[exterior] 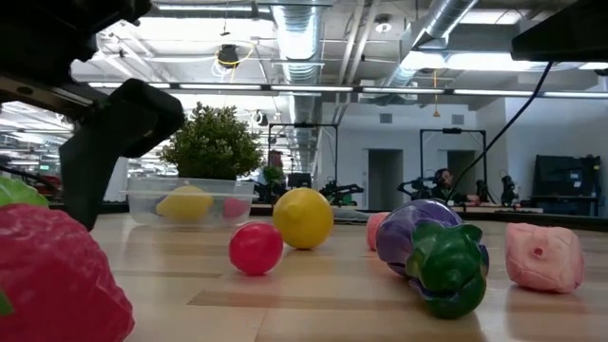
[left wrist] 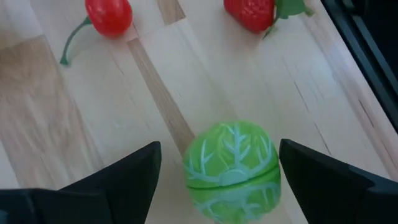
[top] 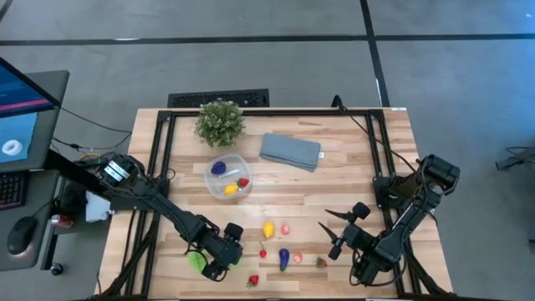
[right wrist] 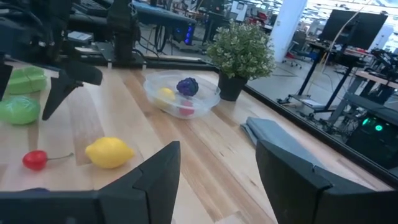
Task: Pick and placing Produce into tupperware
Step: Put the cabbage into the transparent bin
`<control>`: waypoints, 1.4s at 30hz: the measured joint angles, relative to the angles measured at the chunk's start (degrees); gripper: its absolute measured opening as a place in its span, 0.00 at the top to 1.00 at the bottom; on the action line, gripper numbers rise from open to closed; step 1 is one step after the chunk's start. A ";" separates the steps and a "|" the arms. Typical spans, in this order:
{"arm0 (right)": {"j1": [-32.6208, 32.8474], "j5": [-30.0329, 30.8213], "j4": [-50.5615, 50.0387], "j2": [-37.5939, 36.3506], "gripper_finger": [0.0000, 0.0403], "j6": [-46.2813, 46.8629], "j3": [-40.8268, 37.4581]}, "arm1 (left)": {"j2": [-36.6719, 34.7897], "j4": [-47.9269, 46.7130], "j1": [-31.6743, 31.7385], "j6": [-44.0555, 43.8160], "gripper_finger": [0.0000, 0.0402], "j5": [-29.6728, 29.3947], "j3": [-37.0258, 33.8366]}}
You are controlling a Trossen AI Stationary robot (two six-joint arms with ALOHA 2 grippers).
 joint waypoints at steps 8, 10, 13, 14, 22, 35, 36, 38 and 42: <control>0.00 -0.68 -0.02 0.01 0.42 -0.02 0.00 | 0.00 -0.29 0.13 0.42 0.24 0.01 0.00; -0.02 -0.68 -0.01 0.01 0.42 -0.02 0.00 | 0.00 -0.31 0.15 0.42 0.26 0.36 0.00; 0.00 -0.68 0.00 0.01 0.42 -0.02 0.00 | 0.00 -0.32 0.15 0.40 0.28 0.67 -0.05; 0.00 -0.68 0.00 0.01 0.42 -0.02 0.00 | -0.02 -0.34 0.15 0.38 0.29 0.67 -0.07; -0.02 -0.68 0.08 0.01 0.42 -0.02 0.00 | 0.00 -0.91 0.13 0.33 0.32 0.70 -0.11; 0.00 -0.68 0.15 0.01 0.42 -0.04 0.00 | 0.00 -1.43 0.60 0.37 0.42 0.86 -0.11; 0.00 -0.68 0.15 0.01 0.42 -0.07 0.00 | -0.02 -1.43 0.74 0.52 0.43 0.89 -0.11; 0.00 -0.68 0.15 0.01 0.42 -0.06 0.00 | -0.02 -1.41 0.92 0.67 0.45 0.87 -0.11; 0.00 -0.70 0.16 0.01 0.42 -0.07 0.00 | -0.02 -1.41 1.40 1.27 0.44 0.82 -0.11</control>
